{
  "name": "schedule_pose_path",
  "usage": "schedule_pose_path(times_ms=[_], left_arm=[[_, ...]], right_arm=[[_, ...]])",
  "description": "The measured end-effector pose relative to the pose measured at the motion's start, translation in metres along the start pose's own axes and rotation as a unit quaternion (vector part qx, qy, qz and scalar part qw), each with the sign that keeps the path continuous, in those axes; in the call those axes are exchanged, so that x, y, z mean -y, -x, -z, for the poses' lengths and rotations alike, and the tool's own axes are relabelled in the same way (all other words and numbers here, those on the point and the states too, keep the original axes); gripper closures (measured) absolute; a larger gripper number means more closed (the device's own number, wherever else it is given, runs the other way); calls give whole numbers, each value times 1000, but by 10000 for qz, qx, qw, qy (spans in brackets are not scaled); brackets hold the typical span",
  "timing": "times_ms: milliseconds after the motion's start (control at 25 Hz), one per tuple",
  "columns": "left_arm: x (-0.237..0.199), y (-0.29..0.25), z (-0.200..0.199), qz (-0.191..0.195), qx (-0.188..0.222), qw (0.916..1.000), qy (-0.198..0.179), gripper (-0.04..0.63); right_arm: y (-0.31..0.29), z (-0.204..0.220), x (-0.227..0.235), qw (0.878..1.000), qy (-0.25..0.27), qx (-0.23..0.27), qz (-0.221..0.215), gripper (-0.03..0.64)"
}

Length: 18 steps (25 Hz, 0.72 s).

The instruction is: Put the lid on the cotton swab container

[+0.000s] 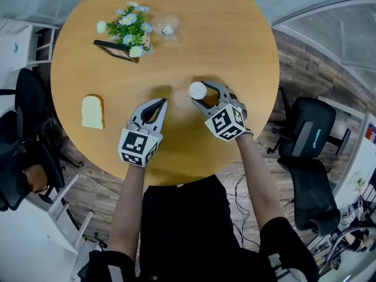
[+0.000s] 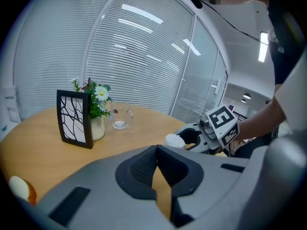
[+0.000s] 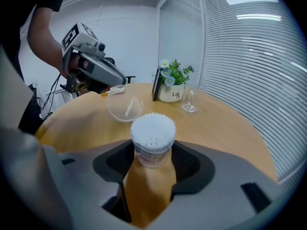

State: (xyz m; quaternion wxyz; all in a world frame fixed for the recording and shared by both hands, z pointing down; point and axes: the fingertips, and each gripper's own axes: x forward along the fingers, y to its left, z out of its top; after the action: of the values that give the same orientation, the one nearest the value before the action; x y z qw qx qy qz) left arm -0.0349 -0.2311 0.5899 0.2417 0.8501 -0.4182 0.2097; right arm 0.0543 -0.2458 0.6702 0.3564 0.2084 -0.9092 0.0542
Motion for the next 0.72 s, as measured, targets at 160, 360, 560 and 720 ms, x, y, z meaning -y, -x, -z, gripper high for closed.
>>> schedule_pose_path(times_ms=[160, 360, 560, 720], left_arm=[[-5, -3, 0, 0, 10, 10000, 32, 589], [-8, -15, 7, 37, -80, 10000, 27, 589], [-6, -27, 19, 39, -197, 9997, 125, 589], [0, -30, 19, 134, -197, 9996, 145, 589]], right_arm=[[0, 0, 0, 9999, -60, 81, 26, 382], [-2, -2, 1, 9997, -114, 182, 76, 382], [-1, -1, 1, 9995, -202, 230, 103, 382], [-2, -2, 1, 9993, -251, 263, 116, 382]])
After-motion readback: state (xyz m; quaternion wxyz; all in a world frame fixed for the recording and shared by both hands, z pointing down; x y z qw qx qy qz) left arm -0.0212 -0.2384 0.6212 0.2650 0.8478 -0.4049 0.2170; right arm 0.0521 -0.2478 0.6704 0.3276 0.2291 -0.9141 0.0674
